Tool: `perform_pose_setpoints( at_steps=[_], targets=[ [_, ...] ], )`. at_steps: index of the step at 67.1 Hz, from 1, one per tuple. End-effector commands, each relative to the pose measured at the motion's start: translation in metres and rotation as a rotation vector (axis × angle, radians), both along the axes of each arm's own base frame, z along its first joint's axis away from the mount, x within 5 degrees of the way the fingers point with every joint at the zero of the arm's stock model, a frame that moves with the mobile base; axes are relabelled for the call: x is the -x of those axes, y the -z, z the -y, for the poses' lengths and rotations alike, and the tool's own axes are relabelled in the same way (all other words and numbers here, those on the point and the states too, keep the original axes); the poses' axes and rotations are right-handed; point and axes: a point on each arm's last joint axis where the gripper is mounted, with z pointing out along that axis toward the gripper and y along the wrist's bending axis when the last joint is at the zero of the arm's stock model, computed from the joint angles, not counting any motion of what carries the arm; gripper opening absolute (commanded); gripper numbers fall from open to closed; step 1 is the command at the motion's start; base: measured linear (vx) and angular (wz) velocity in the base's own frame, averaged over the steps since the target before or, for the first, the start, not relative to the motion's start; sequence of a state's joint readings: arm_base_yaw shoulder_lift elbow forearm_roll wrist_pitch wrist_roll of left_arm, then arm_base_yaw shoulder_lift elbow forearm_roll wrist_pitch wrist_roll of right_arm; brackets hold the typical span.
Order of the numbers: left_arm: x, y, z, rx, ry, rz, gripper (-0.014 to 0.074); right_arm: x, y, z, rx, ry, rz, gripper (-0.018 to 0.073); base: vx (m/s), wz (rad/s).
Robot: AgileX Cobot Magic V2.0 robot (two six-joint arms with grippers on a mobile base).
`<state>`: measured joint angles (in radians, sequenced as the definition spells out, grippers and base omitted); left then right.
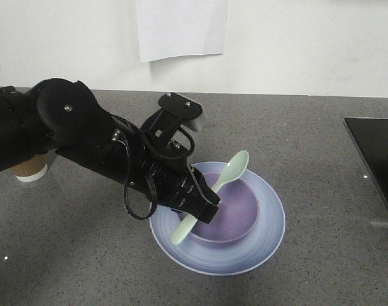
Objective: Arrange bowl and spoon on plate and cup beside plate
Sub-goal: 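Swing the left gripper with the spoon over the bowl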
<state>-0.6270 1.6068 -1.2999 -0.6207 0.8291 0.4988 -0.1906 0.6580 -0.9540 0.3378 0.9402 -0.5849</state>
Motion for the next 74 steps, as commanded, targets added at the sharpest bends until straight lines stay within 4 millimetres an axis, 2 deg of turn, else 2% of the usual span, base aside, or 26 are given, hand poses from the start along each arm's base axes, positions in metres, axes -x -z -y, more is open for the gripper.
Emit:
perform_pose_setpoints(
  at_steps=[1, 15, 29, 50, 74],
  targets=[
    [0.002, -0.021, -0.001, 0.050, -0.028, 0.059, -0.0008, -0.002, -0.014, 0.001, 0.002, 0.022, 0.110, -0.0006, 0.00, 0.00],
    [-0.005, -0.016, -0.009, -0.040, -0.117, 0.080, -0.0006, -0.002, -0.015, 0.002, 0.002, 0.023, 0.111, -0.0006, 0.00, 0.00],
    [-0.006, -0.017, -0.009, -0.039, -0.131, 0.087, -0.0001, -0.002, -0.015, 0.001, 0.001, 0.023, 0.112, -0.0006, 0.00, 0.00],
    [-0.013, -0.042, -0.001, 0.022, -0.126, 0.121, 0.0007, -0.002, -0.015, 0.001, -0.002, 0.024, 0.111, -0.0006, 0.00, 0.00],
    [-0.020, -0.023, 0.008, -0.029, -0.090, 0.020, 0.0020, -0.002, -0.014, 0.002, -0.002, 0.024, 0.110, -0.0006, 0.00, 0.00]
  ],
)
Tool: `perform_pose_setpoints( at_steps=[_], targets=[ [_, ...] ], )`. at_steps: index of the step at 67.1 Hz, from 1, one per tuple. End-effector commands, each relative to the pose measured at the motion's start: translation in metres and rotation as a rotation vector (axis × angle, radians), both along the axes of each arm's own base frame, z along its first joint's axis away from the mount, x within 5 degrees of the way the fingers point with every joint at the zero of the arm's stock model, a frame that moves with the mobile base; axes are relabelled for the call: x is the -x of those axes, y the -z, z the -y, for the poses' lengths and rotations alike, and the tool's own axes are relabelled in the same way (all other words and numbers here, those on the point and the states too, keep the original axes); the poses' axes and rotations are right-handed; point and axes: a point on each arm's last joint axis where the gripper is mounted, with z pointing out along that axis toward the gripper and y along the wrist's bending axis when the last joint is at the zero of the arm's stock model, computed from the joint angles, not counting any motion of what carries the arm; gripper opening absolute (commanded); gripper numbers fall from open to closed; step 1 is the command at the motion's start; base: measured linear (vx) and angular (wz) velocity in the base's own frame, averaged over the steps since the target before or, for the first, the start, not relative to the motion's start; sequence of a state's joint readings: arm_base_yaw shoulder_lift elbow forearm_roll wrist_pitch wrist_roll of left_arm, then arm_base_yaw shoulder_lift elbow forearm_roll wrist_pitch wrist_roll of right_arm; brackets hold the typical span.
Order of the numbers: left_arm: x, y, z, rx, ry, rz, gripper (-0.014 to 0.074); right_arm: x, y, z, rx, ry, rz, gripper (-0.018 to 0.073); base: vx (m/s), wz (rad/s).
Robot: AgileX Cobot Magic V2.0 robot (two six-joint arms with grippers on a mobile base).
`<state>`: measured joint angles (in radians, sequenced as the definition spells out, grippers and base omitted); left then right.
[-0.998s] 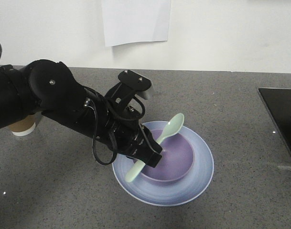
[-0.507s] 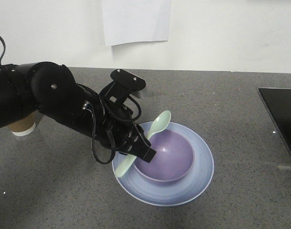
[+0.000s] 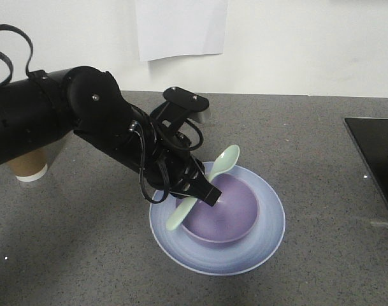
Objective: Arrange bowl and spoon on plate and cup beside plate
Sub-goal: 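Swing the left gripper with the spoon over the bowl, then lower the spoon into the bowl and open the left gripper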
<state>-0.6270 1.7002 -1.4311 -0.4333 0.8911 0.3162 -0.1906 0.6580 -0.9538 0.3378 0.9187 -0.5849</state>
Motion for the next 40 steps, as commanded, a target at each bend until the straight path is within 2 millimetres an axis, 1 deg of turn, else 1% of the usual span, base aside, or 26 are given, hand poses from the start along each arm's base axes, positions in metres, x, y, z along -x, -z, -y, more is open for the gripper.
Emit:
perform_pose_setpoints(
  at_steps=[1, 15, 22, 31, 40],
  targets=[
    [0.0047, -0.0263, 0.0019, 0.087, -0.015, 0.044, 0.0021, -0.0009, -0.0129, 0.0009, -0.003, 0.018, 0.090, -0.0006, 0.00, 0.00],
    [0.0051, -0.0260, 0.0017, 0.084, -0.013, 0.039, 0.0029, -0.0009, -0.0130, 0.0009, -0.003, 0.018, 0.091, -0.0006, 0.00, 0.00],
    [0.0056, -0.0257, 0.0016, 0.081, -0.010, 0.034, 0.0050, -0.0010, -0.0131, 0.0010, -0.003, 0.018, 0.092, -0.0006, 0.00, 0.00],
    [0.0057, -0.0257, 0.0016, 0.081, -0.009, 0.034, 0.0109, -0.0010, -0.0131, 0.0010, -0.003, 0.018, 0.092, -0.0006, 0.00, 0.00],
    [0.0058, -0.0259, 0.0019, 0.086, -0.011, 0.030, 0.0201, -0.0010, -0.0131, 0.0010, -0.003, 0.018, 0.092, -0.0006, 0.00, 0.00]
  ],
)
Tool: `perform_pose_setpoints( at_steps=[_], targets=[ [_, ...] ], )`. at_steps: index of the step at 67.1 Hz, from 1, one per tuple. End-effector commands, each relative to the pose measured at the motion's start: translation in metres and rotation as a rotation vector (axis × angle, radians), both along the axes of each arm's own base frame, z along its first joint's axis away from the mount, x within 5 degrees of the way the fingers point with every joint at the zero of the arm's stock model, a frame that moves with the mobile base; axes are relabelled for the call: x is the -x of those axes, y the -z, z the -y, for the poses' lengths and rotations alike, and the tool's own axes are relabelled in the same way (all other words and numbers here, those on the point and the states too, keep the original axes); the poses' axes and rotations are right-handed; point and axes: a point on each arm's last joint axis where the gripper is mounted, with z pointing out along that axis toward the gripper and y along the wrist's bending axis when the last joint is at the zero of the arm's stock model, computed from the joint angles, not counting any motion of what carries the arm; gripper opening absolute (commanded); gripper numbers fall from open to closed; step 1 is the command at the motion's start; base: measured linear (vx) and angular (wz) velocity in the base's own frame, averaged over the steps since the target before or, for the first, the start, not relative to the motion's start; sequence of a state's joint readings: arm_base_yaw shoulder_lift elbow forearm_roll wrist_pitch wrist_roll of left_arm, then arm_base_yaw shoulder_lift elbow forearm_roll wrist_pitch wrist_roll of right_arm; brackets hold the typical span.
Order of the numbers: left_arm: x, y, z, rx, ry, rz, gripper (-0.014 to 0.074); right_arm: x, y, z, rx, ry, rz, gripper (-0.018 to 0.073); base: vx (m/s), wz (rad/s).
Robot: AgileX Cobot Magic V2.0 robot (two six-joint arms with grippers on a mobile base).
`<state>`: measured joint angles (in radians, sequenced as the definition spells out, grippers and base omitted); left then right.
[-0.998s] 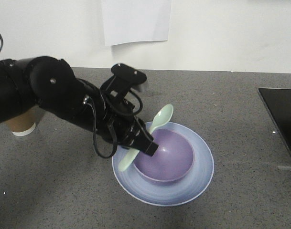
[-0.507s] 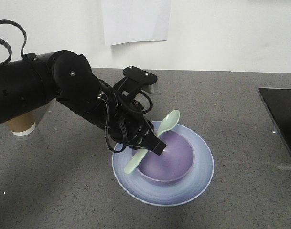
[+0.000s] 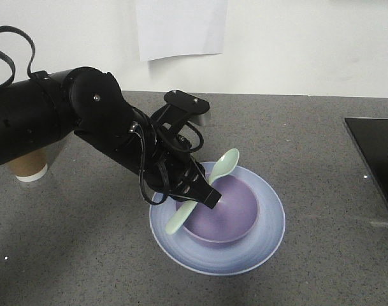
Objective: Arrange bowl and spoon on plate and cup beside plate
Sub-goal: 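Lower the spoon into the bowl and open the left gripper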
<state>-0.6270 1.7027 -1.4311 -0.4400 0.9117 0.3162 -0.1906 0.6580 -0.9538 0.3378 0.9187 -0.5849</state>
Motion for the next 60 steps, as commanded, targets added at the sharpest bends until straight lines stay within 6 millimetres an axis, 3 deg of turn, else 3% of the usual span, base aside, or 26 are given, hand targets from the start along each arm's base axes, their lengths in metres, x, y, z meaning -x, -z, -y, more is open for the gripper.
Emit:
perform_pose_setpoints(
  at_steps=[1, 19, 32, 39, 51, 60],
  targets=[
    [0.004, -0.027, 0.002, 0.092, -0.019, 0.051, 0.0212, -0.001, -0.013, 0.001, -0.003, 0.018, 0.092, -0.0006, 0.00, 0.00],
    [0.004, -0.028, 0.002, 0.106, -0.044, 0.044, 0.0407, -0.001, -0.013, 0.001, -0.003, 0.018, 0.092, -0.0006, 0.00, 0.00],
    [0.007, -0.035, 0.000, 0.109, -0.036, 0.053, 0.0429, -0.001, -0.013, 0.001, -0.003, 0.018, 0.093, -0.0006, 0.00, 0.00],
    [0.011, -0.050, -0.006, 0.091, -0.021, 0.094, 0.0422, -0.001, -0.014, 0.000, -0.017, 0.014, 0.099, -0.0006, 0.00, 0.00],
    [0.025, -0.085, -0.038, -0.030, -0.108, 0.248, 0.0365, -0.002, -0.016, -0.001, -0.046, 0.009, 0.123, -0.0006, 0.00, 0.00],
    [0.039, -0.115, -0.079, -0.200, -0.250, 0.411, 0.0302, -0.002, -0.017, -0.003, -0.068, 0.004, 0.135, -0.0006, 0.00, 0.00]
  ],
)
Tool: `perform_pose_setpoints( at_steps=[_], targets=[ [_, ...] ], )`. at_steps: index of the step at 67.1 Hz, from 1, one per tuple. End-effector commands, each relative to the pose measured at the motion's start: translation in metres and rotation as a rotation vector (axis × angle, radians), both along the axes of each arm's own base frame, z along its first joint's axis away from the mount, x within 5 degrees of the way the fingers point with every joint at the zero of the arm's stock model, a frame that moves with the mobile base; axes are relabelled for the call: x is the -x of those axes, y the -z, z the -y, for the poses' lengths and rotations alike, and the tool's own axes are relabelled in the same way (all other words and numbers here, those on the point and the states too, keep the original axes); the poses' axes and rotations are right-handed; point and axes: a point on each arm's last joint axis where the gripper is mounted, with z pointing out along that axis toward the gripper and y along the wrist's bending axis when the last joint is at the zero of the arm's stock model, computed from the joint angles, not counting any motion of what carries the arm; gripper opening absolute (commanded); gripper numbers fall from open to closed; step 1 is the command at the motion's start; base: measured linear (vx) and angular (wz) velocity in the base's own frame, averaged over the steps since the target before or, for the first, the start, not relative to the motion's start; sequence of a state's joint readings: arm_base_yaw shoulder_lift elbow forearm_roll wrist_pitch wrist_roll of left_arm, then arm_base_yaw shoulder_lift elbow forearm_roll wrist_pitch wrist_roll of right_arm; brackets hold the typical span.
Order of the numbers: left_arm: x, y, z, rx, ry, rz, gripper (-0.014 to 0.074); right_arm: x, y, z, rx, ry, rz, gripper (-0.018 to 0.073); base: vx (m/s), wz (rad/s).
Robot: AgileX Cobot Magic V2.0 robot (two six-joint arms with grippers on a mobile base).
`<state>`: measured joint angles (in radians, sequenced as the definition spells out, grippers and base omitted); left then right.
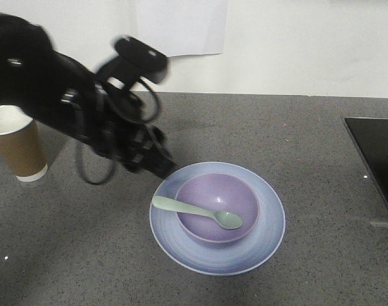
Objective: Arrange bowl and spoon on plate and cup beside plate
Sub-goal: 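Lower the spoon into the bowl and open the left gripper, then raise the left gripper away from the bowl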
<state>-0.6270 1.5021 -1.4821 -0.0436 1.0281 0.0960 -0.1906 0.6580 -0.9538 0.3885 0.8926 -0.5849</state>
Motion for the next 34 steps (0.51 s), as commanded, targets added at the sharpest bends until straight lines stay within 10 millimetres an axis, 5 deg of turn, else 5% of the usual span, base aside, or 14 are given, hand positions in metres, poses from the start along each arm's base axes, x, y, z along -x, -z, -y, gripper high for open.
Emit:
perform_pose_setpoints(
  at_steps=[1, 20, 34],
  targets=[
    [0.017, -0.045, -0.032, -0.043, -0.123, 0.197, 0.0296, -0.001, -0.014, 0.000, -0.028, 0.015, 0.102, -0.0006, 0.00, 0.00],
    [0.056, -0.108, -0.115, -0.233, -0.494, 0.562, 0.0241, -0.001, -0.014, -0.001, -0.036, 0.011, 0.101, -0.0006, 0.00, 0.00],
    [0.081, -0.139, -0.156, -0.055, -0.772, 0.738, 0.0245, -0.001, -0.014, -0.001, -0.037, 0.009, 0.097, -0.0006, 0.00, 0.00]
  ],
)
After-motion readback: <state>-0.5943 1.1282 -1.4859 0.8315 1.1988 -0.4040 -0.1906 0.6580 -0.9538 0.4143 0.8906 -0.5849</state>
